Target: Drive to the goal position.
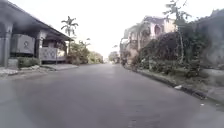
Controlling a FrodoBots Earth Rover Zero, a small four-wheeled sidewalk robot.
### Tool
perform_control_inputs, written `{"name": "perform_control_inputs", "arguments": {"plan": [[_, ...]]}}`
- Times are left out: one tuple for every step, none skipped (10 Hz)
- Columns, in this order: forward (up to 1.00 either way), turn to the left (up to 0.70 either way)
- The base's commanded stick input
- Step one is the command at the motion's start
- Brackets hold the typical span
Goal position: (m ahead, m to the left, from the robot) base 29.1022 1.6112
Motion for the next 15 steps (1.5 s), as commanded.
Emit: {"name": "perform_control_inputs", "arguments": {"plan": [[1.0,0.0],[1.0,0.0],[1.0,0.0],[1.0,0.0],[1.0,0.0],[1.0,-0.02],[1.0,-0.18],[1.0,-0.34],[1.0,-0.4],[1.0,-0.4],[1.0,-0.32],[1.0,0.0],[1.0,0.0],[1.0,0.0],[1.0,0.0]]}}
